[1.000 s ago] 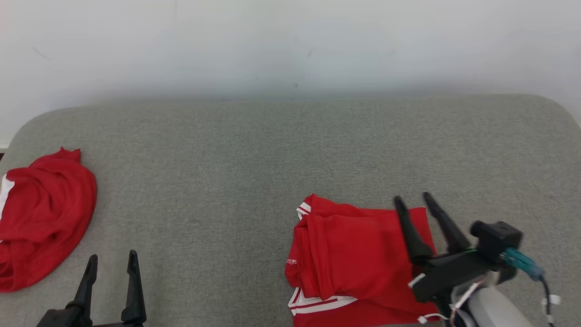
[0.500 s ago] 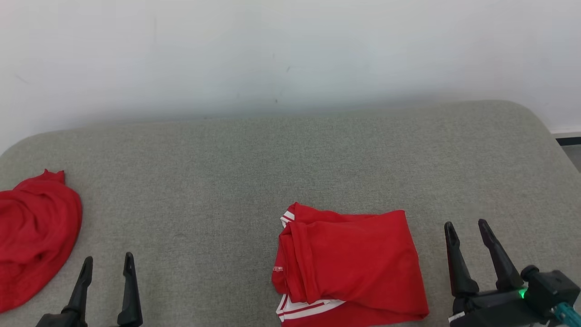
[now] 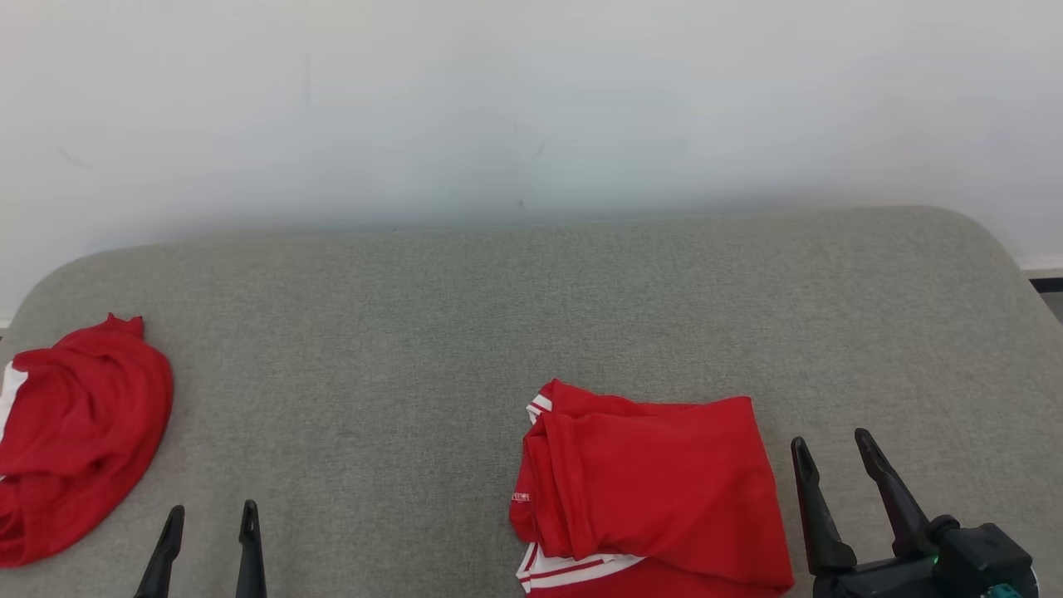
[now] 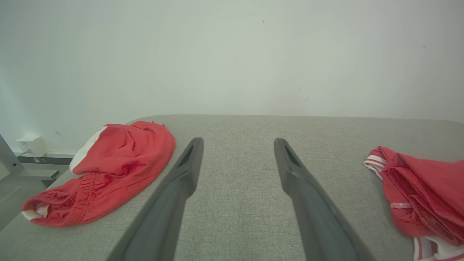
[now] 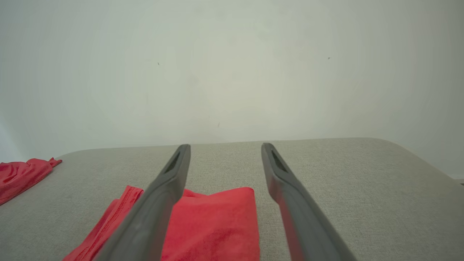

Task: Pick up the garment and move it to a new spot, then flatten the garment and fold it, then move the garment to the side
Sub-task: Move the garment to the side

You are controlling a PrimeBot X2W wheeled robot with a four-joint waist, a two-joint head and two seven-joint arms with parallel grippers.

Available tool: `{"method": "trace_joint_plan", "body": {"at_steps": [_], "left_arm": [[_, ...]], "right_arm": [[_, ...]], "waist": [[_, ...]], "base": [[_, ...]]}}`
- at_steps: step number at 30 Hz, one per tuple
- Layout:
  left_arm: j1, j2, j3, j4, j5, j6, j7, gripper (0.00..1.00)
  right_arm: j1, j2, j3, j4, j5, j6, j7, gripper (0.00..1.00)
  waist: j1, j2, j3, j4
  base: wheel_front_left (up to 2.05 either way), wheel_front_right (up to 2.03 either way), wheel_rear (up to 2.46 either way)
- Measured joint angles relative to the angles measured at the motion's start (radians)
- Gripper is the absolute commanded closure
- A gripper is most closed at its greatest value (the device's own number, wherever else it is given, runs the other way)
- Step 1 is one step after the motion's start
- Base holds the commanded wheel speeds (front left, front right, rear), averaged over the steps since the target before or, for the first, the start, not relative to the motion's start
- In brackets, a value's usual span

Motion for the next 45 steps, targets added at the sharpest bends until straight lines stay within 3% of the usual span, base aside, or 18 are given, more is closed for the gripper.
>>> {"method": "trace_joint_plan", "body": {"at_steps": [13,38,45], "left_arm": [[0.014,0.000,0.000,0.000,0.000,0.002,0.000,0.00],[0.016,0.002,-0.005,-0.011,0.005,0.000,0.000,0.00],[0.008,0.002,-0.013,-0.010,0.003,0.000,0.000,0.00]], "right_arm": [[0.001,0.009,0.008,0.051,-0.009,0.000,0.000,0.00],[-0.002,0.011,-0.012,0.087,0.001,0.000,0.000,0.00],[-0.070,-0.031,-0.007,0.142,0.016,0.000,0.036,0.00]], "waist": [[0.0000,0.0000,-0.005,0.045],[0.0002,0.0001,0.002,0.040],[0.0001,0.0002,0.021,0.047]], "base": [[0.00,0.00,0.00],[0.00,0.00,0.00],[0.00,0.00,0.00]]}}
